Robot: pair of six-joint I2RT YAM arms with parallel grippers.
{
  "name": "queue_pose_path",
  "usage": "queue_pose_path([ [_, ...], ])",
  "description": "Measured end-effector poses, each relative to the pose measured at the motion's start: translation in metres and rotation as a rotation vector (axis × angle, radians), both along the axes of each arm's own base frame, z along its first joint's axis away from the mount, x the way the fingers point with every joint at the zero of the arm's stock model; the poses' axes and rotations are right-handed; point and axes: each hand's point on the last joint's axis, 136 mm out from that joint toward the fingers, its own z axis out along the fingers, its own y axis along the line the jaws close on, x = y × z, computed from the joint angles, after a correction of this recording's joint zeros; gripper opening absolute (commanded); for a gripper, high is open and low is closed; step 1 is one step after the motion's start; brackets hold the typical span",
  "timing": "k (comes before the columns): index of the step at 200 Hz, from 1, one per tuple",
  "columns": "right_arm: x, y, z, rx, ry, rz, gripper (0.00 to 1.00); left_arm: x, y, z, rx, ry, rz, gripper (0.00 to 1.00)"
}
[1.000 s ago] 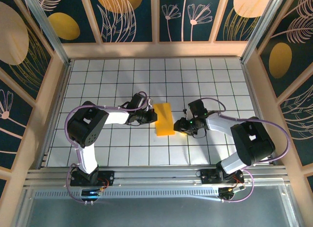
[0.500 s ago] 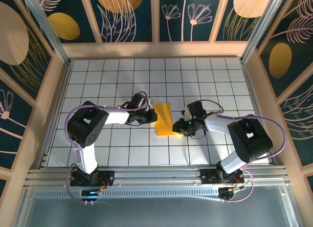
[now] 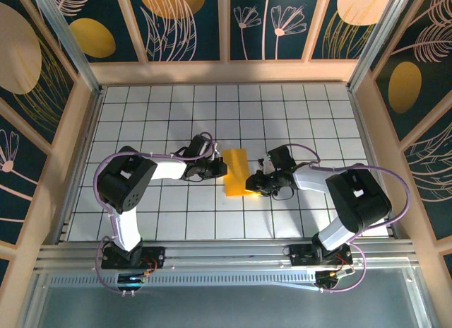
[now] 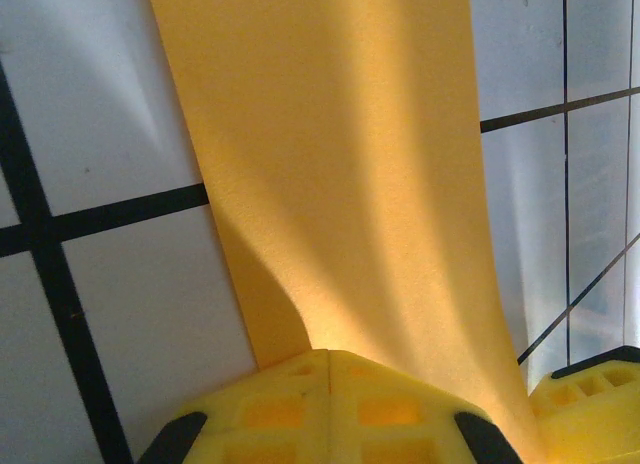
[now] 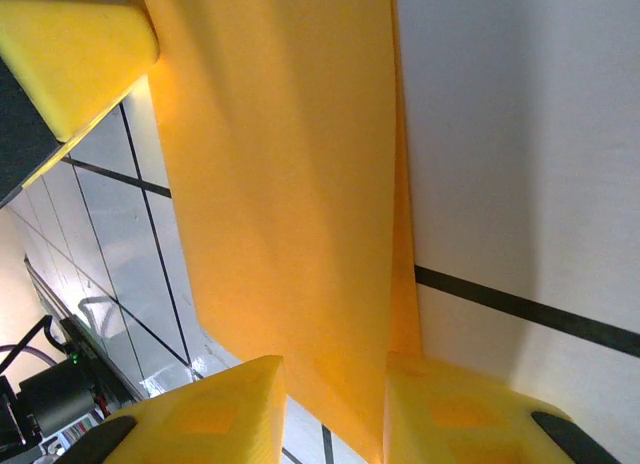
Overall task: Fold a paper plane with a square sheet of paper (fold left side to right side)
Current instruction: Fold the triangle a second time at the center of the table.
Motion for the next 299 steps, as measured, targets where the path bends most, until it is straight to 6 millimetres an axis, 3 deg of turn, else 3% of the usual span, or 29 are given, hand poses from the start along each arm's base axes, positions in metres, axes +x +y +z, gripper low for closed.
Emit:
queue_pose_path([
  [91, 0.019, 0.005, 0.012, 0.082, -0.039, -0.043, 0.30, 0.000, 0.000, 0.000, 0.001, -0.005, -0.006, 0.00],
  [122, 0.026, 0.004, 0.004, 0.090, -0.024, -0.055, 0.30, 0.000, 0.000, 0.000, 0.001, -0.005, -0.006, 0.00],
  [192, 0.064, 0.010, 0.012, 0.135, -0.066, -0.074, 0.30, -0.001, -0.001, 0.000, 0.001, -0.005, -0.008, 0.00],
  [231, 0.074, 0.010, 0.004, 0.140, -0.049, -0.078, 0.29, -0.001, -0.001, 0.000, 0.001, -0.005, -0.008, 0.00],
  [271, 0.081, 0.011, 0.002, 0.149, -0.049, -0.072, 0.22, -0.001, -0.001, 0.001, 0.000, -0.007, -0.009, 0.00],
  [299, 0.083, 0.008, -0.001, 0.148, -0.053, -0.069, 0.09, 0.000, -0.001, 0.001, 0.005, -0.018, -0.018, 0.05],
])
